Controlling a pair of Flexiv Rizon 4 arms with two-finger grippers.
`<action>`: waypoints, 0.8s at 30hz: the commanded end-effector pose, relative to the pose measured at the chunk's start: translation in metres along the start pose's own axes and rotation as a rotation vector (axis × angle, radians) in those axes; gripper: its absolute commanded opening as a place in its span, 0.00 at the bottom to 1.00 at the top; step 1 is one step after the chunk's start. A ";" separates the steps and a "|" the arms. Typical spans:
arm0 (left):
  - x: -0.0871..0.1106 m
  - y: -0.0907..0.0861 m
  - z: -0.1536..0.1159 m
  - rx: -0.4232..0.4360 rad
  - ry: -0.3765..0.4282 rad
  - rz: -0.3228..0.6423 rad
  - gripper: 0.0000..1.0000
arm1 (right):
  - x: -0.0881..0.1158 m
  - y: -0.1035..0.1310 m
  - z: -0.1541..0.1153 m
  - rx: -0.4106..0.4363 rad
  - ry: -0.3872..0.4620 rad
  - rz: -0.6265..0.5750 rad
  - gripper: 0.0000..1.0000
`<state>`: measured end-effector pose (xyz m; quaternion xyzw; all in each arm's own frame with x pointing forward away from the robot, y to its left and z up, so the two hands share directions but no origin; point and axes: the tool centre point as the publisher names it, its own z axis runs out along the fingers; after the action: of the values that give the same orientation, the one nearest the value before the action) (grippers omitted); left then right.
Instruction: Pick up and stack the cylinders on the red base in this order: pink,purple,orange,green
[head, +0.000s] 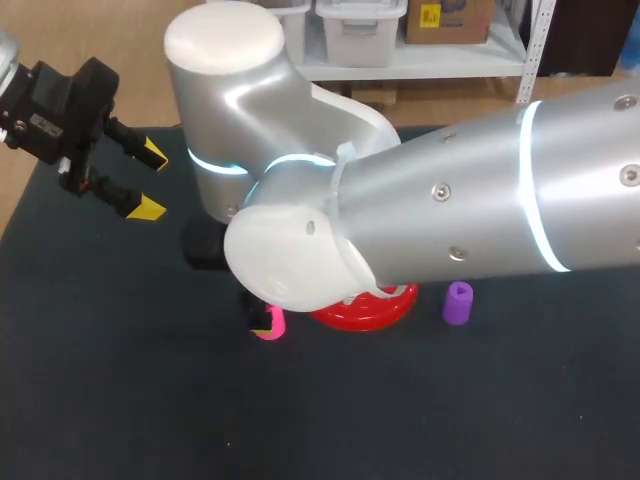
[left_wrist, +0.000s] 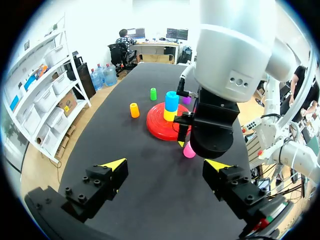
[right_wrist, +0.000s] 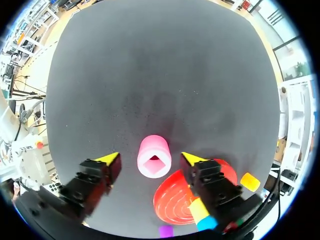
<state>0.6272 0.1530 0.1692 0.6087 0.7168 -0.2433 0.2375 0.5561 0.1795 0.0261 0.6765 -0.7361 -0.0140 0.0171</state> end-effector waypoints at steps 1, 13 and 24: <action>0.001 0.000 0.000 -0.002 -0.002 0.002 1.00 | 0.002 0.001 -0.001 0.004 -0.004 -0.002 0.00; 0.001 0.000 0.000 -0.002 -0.002 0.002 1.00 | 0.003 -0.009 -0.028 0.030 -0.007 0.023 0.00; 0.001 0.000 0.000 -0.002 -0.002 0.002 1.00 | 0.019 -0.052 -0.086 0.064 -0.038 0.099 0.00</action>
<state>0.6272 0.1530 0.1692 0.6087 0.7168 -0.2433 0.2375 0.6034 0.1661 0.0950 0.6419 -0.7665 0.0066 -0.0176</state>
